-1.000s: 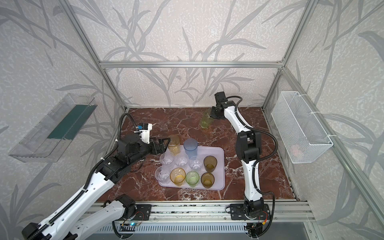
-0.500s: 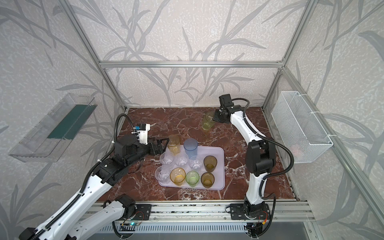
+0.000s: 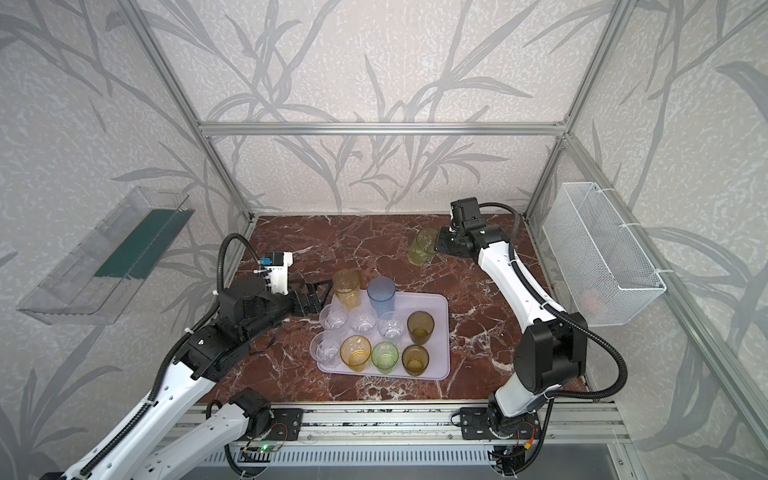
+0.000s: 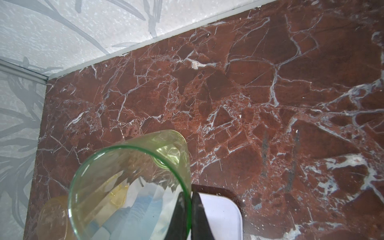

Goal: Place the glasses into the tray
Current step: 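Carry the green glass onto the tray beside the blue glass and lower it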

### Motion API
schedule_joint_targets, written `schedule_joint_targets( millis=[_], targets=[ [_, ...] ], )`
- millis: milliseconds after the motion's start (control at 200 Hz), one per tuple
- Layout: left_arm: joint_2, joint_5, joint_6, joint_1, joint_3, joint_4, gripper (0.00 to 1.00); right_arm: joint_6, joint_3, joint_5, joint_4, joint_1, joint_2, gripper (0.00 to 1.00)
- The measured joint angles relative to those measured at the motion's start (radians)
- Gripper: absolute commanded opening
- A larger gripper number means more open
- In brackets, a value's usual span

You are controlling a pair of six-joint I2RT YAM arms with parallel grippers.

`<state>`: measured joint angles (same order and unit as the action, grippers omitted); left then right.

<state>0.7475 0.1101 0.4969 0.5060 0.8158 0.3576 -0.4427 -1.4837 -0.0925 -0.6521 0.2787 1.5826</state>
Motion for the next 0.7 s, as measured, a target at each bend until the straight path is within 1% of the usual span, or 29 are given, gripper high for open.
schedule_joint_targets(
  millis=[230,495,700],
  targets=[
    [-0.013,0.024,0.019,0.0,-0.008,0.002,0.99,0.035,0.066,0.04,-0.049,0.059,-0.093,0.0],
    [-0.041,0.029,0.031,0.0,-0.016,0.017,0.99,0.056,0.129,0.104,-0.106,0.142,-0.139,0.0],
    [-0.063,0.03,0.045,0.0,-0.035,0.024,0.99,0.071,0.157,0.151,-0.149,0.187,-0.169,0.0]
  ],
)
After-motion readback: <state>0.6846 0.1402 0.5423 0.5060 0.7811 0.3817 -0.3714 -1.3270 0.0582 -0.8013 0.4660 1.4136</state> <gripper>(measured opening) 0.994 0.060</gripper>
